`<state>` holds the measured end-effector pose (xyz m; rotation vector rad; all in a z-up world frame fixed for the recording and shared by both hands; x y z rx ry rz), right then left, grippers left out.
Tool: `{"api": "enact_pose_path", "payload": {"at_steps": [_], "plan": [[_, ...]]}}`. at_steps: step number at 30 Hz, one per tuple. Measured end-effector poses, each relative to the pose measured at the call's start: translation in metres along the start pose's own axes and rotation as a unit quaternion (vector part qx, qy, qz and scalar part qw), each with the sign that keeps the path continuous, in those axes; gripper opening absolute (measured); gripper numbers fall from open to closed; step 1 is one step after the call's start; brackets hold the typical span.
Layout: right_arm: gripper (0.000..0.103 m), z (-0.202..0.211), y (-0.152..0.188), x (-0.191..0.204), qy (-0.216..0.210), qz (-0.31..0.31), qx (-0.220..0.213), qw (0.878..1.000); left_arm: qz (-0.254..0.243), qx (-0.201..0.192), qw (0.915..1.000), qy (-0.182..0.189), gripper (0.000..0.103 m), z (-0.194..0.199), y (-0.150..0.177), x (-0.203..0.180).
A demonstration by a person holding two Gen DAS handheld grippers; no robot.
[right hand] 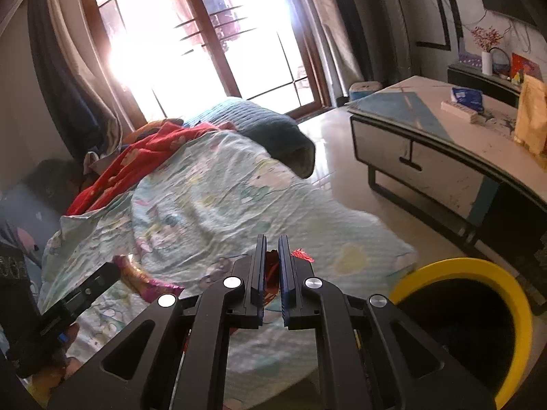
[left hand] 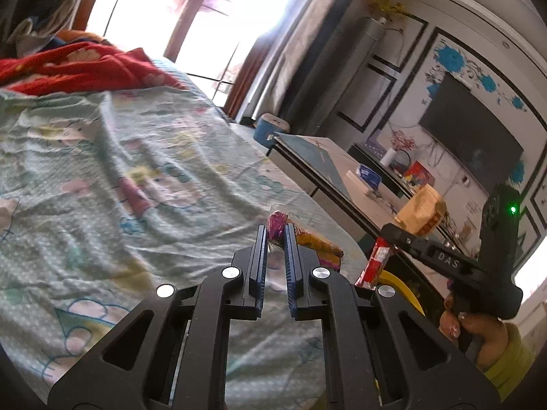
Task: Collect trash
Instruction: 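Carry both red wrappers over the yellow bin with both tools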
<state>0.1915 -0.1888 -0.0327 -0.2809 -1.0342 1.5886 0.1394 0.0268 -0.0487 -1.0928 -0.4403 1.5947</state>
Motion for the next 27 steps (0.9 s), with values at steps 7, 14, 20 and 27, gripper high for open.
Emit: {"api": "enact_pose_path", "payload": {"at_steps": [7, 14, 20, 27], "plan": [[0.007, 0.026, 0.000, -0.026, 0.022, -0.004, -0.014, 1.000, -0.043, 0.000, 0.9989, 0.016, 0.006, 0.001, 0.008, -0.032], [0.007, 0.045, 0.000, -0.049, 0.039, -0.013, -0.027, 0.999, -0.071, 0.005, 0.9970, 0.030, 0.006, 0.001, 0.017, -0.055], [0.007, 0.060, 0.004, -0.065, 0.056, -0.017, -0.033, 0.998, -0.094, 0.012, 0.9947, 0.041, 0.006, 0.001, 0.025, -0.072], [0.007, 0.079, 0.014, -0.089, 0.084, -0.023, -0.039, 0.995, -0.134, 0.027, 0.9891, 0.055, 0.006, -0.002, 0.044, -0.100]]}}
Point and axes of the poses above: each gripper's, at about its wrist camera, not at the fingertips, and z roughly against the way its jaws point, x to its left, y to its underside, the point moved 1 cm from there along -z, roughly the way its jaws point, and after that the axes turned 3 degrees about -y, right-handed, at the moved point
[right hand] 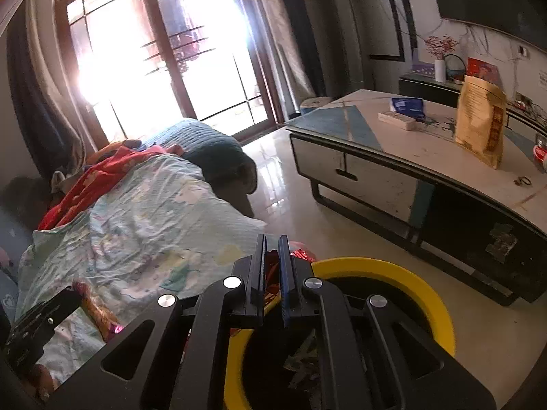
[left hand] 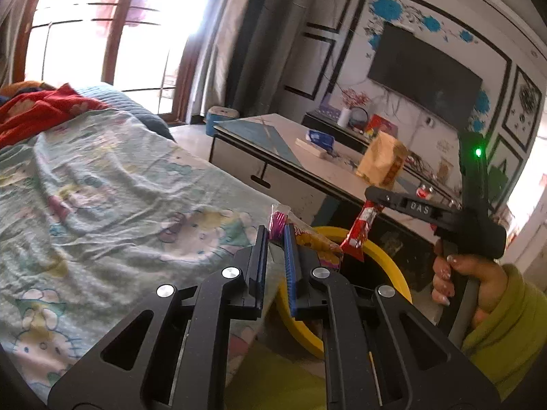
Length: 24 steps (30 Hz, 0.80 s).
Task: Collect trash
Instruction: 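Carry both red wrappers over the yellow bin with both tools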
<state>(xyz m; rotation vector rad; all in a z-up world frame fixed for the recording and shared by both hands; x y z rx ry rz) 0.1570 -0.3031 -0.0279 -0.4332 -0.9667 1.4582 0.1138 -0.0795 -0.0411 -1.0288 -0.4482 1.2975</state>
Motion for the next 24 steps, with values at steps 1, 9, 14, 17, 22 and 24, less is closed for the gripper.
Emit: {"api": "enact_pose_path", "payload": {"at_steps": [1, 9, 14, 17, 22, 24], "plan": [[0.007, 0.002, 0.001, -0.004, 0.003, -0.001, -0.001, 1.000, -0.005, 0.003, 1.0000, 0.001, 0.006, -0.002, 0.001, -0.004], [0.007, 0.015, 0.010, -0.038, 0.027, -0.018, -0.004, 0.999, -0.044, 0.021, 0.9987, 0.011, 0.006, -0.010, 0.013, -0.036], [0.007, 0.023, 0.015, -0.052, 0.039, -0.018, -0.008, 0.999, -0.067, 0.031, 0.9971, 0.017, 0.006, -0.015, 0.019, -0.055], [0.007, 0.026, 0.019, -0.059, 0.045, -0.016, -0.010, 0.999, -0.079, 0.035, 0.9961, 0.019, 0.006, -0.017, 0.023, -0.064], [0.007, 0.030, 0.027, -0.071, 0.049, -0.018, -0.004, 0.999, -0.102, 0.049, 0.9933, 0.024, 0.006, -0.024, 0.031, -0.079], [0.007, 0.031, 0.030, -0.076, 0.048, -0.022, 0.000, 0.999, -0.107, 0.057, 0.9921, 0.031, 0.006, -0.028, 0.035, -0.084]]}}
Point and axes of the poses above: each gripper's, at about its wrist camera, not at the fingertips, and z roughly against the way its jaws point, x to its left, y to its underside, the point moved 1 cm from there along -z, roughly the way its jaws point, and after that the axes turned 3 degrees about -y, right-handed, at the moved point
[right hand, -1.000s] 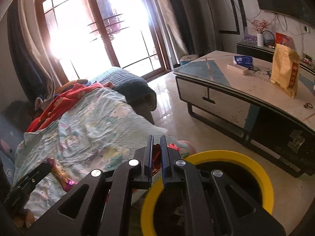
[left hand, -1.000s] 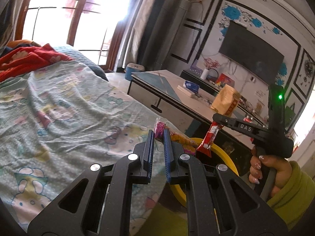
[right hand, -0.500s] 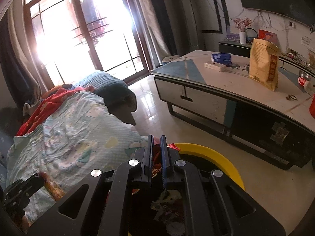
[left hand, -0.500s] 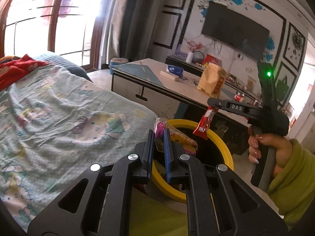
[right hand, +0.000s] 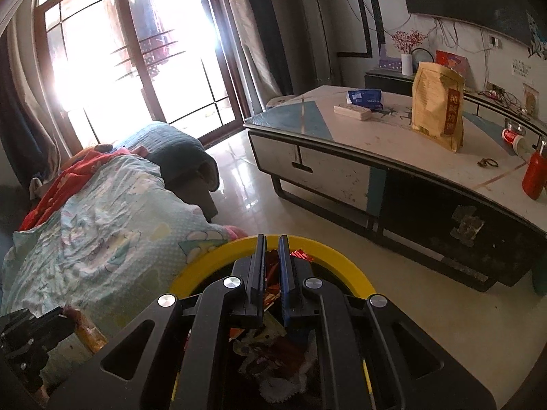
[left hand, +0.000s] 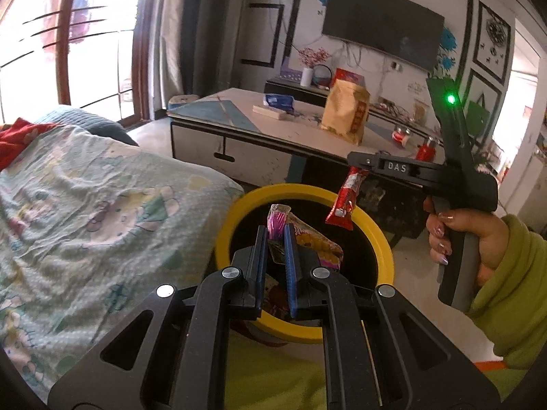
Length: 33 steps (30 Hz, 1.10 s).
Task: Collect trash
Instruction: 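Carry both red wrappers over the yellow bin with both tools, then open both tools to drop the red wrappers into the bin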
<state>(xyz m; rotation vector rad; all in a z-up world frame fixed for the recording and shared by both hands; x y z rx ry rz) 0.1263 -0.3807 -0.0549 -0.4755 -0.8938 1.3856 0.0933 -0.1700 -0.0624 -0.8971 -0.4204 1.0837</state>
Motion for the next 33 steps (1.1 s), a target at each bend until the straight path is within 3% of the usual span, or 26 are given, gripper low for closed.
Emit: {"api": "enact_pose_path", "payload": {"at_steps": [15, 19, 26, 27, 28, 33], "plan": [[0.008, -0.004, 0.018, -0.018, -0.014, -0.021, 0.038, 0.999, -0.001, 0.047, 0.9986, 0.024, 0.006, -0.033, 0.012, -0.012], [0.017, -0.003, 0.024, -0.023, -0.019, -0.027, 0.044, 0.998, -0.001, 0.052, 0.9983, 0.028, 0.006, -0.041, 0.011, -0.014], [0.028, 0.003, 0.027, -0.025, -0.024, -0.030, 0.046, 0.998, -0.002, 0.045, 0.9981, 0.042, 0.029, -0.040, 0.009, -0.019], [0.030, 0.004, 0.027, -0.025, -0.024, -0.030, 0.045, 0.998, 0.000, 0.043, 0.9982, 0.042, 0.037, -0.039, 0.009, -0.018], [0.034, 0.005, 0.027, -0.024, -0.025, -0.031, 0.044, 0.998, 0.002, 0.040, 0.9983, 0.042, 0.044, -0.037, 0.008, -0.017], [0.055, 0.017, 0.024, -0.020, -0.021, -0.033, 0.030, 0.999, 0.021, 0.026, 0.9987, 0.039, 0.063, -0.029, 0.004, -0.008]]}}
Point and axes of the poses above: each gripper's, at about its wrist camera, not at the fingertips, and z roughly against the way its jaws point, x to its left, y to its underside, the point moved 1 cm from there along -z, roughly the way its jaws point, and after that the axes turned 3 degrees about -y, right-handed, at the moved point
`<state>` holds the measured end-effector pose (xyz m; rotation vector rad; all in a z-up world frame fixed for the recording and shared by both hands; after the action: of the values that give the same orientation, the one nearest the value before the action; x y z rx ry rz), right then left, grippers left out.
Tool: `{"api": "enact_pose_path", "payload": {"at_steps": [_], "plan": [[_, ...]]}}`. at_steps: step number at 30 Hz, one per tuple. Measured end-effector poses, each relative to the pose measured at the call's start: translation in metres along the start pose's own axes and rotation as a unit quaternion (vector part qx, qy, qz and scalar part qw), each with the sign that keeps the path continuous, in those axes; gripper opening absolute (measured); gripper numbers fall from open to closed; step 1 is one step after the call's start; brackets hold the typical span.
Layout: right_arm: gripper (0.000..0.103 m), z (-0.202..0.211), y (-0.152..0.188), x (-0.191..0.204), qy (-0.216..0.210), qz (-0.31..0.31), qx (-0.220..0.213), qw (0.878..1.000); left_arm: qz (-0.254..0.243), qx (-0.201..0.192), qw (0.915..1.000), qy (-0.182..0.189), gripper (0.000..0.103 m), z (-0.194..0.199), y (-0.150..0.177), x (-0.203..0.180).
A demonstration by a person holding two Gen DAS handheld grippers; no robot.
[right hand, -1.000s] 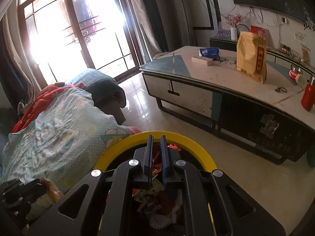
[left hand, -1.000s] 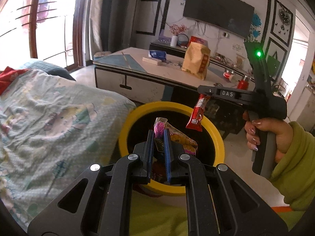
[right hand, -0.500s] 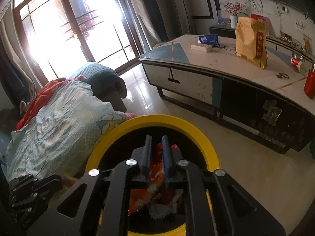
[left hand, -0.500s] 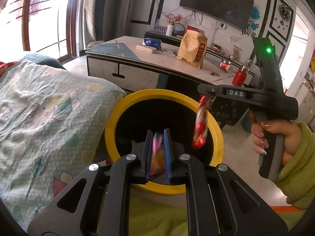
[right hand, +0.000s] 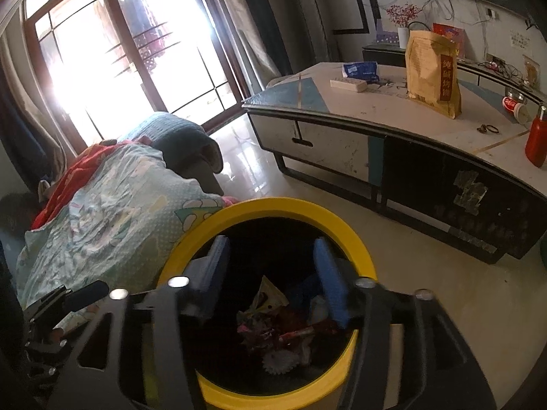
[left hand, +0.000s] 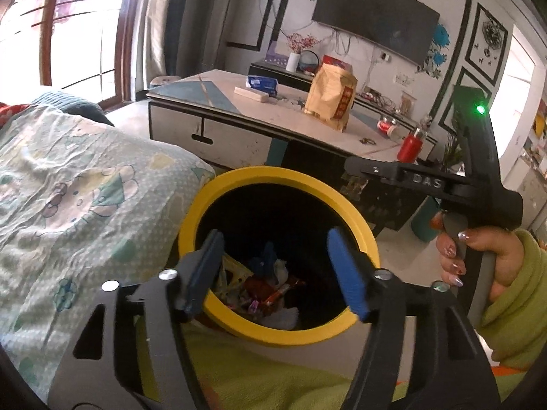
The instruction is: Collect trash
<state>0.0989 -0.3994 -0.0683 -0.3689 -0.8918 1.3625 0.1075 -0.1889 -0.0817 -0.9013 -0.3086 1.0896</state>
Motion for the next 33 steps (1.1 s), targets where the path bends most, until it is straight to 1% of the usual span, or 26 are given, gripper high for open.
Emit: {"api": "enact_pose_path", "payload": {"at_steps": [1, 2, 4, 5, 6, 7, 10, 11, 13, 15, 20, 23, 26, 30, 33], "plan": [[0.056, 0.002, 0.000, 0.001, 0.000, 0.000, -0.002, 1.000, 0.004, -0.004, 1.0000, -0.001, 0.070, 0.002, -0.001, 0.002], [0.057, 0.005, -0.001, 0.002, 0.001, 0.003, -0.004, 1.000, 0.008, -0.007, 0.9999, -0.003, 0.073, 0.004, -0.001, 0.004], [0.066, 0.009, -0.002, 0.005, 0.005, 0.006, -0.009, 1.000, 0.018, -0.014, 0.9997, -0.003, 0.080, 0.010, -0.003, 0.008], [0.067, 0.012, -0.002, 0.007, 0.006, 0.008, -0.012, 1.000, 0.022, -0.018, 0.9996, -0.005, 0.084, 0.013, -0.005, 0.011], [0.070, 0.015, -0.001, 0.009, 0.006, 0.010, -0.013, 1.000, 0.026, -0.022, 0.9994, -0.008, 0.090, 0.016, -0.006, 0.013], [0.073, 0.016, -0.001, 0.011, 0.007, 0.012, -0.014, 1.000, 0.028, -0.025, 0.9993, -0.008, 0.091, 0.018, -0.006, 0.014], [0.075, 0.023, 0.000, 0.021, 0.009, 0.024, -0.019, 0.999, 0.037, -0.035, 0.9986, -0.014, 0.092, 0.027, -0.008, 0.021], [0.076, 0.024, 0.000, 0.024, 0.009, 0.027, -0.019, 0.999, 0.041, -0.038, 0.9982, -0.021, 0.092, 0.031, -0.008, 0.024], [0.083, 0.028, 0.001, 0.031, 0.010, 0.032, -0.023, 0.999, 0.047, -0.043, 0.9974, -0.033, 0.092, 0.038, -0.009, 0.031], [0.086, 0.031, 0.000, 0.036, 0.010, 0.034, -0.028, 0.999, 0.055, -0.051, 0.9959, -0.050, 0.092, 0.046, -0.009, 0.038], [0.086, 0.036, 0.003, 0.060, 0.002, 0.056, -0.033, 0.998, 0.069, -0.063, 0.9915, -0.090, 0.092, 0.065, -0.008, 0.055], [0.091, 0.039, 0.006, 0.076, -0.006, 0.072, -0.038, 0.997, 0.073, -0.073, 0.9877, -0.117, 0.092, 0.079, -0.008, 0.065], [0.095, 0.042, 0.010, 0.097, -0.016, 0.094, -0.046, 0.994, 0.078, -0.080, 0.9850, -0.131, 0.092, 0.090, -0.007, 0.073], [0.096, 0.047, 0.016, 0.121, -0.034, 0.119, -0.056, 0.991, 0.088, -0.090, 0.9794, -0.158, 0.092, 0.108, -0.002, 0.086], [0.096, 0.049, 0.020, 0.136, -0.042, 0.131, -0.064, 0.989, 0.095, -0.099, 0.9736, -0.183, 0.092, 0.123, 0.003, 0.095]]}}
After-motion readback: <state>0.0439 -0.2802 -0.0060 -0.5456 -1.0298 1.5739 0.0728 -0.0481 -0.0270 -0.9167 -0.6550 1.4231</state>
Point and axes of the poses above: each gripper's, at about its wrist camera, not at the fingertips, and z roughly against the way its jaws point, x to its left, y to its underside, the point moved 1 cm from there along -z, roughly the way its jaws point, and after that the axes turned 3 degrees about -y, right-handed, at the moved point
